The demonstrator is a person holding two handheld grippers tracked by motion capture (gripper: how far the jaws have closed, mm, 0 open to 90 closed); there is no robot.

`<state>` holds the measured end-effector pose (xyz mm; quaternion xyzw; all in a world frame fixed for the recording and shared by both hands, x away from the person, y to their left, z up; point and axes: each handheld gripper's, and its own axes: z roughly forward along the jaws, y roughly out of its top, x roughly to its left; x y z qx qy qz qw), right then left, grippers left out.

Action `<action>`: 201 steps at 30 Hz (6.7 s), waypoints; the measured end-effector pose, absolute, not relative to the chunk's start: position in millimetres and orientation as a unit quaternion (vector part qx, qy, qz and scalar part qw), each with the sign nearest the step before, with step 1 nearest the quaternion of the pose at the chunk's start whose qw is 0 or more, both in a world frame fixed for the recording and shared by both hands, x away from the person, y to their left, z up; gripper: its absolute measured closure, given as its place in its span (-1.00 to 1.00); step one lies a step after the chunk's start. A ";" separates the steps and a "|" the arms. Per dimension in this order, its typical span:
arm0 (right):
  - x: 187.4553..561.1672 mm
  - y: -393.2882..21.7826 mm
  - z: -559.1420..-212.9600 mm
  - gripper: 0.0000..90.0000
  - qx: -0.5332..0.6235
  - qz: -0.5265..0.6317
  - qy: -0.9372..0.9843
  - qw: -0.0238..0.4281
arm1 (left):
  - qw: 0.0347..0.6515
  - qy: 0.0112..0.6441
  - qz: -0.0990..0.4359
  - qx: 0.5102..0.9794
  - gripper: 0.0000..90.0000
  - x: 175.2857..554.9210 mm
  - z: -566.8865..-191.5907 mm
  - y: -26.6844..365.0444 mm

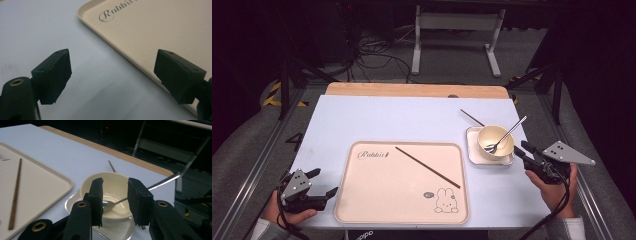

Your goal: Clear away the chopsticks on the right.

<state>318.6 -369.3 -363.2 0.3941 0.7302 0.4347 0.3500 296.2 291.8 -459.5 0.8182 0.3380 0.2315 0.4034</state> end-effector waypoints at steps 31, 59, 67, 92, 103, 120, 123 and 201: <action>405.1 -416.5 -444.2 0.40 0.490 0.317 0.772 0.252 | 0.395 0.336 0.230 0.823 -0.67 294.2 -462.0 290.1; 400.5 -410.3 -427.0 0.89 0.478 0.329 0.766 0.278 | 0.396 0.331 0.230 0.825 -0.68 293.9 -461.7 290.4; 390.7 -426.1 -412.6 0.89 0.512 0.361 0.719 0.299 | 0.397 0.334 0.231 0.823 -0.68 293.9 -461.5 291.0; 353.7 -430.1 -358.1 0.89 0.501 0.455 0.649 0.346 | 0.396 0.339 0.239 0.819 -0.68 293.1 -461.6 293.9; 332.7 -382.6 -343.4 0.89 0.434 0.479 0.687 0.333 | 0.397 0.340 0.238 0.818 -0.67 292.5 -462.5 294.5; 318.2 -292.4 -376.7 0.89 0.340 0.472 0.775 0.246 | 0.396 0.338 0.239 0.820 -0.67 291.5 -462.2 293.7; 318.4 -276.7 -389.4 0.89 0.325 0.455 0.797 0.228 | 0.397 0.337 0.238 0.820 -0.67 291.3 -462.4 293.7; 329.0 -234.0 -425.4 0.79 0.264 0.416 0.858 0.142 | 0.381 0.328 0.222 0.836 -0.65 288.5 -467.3 288.9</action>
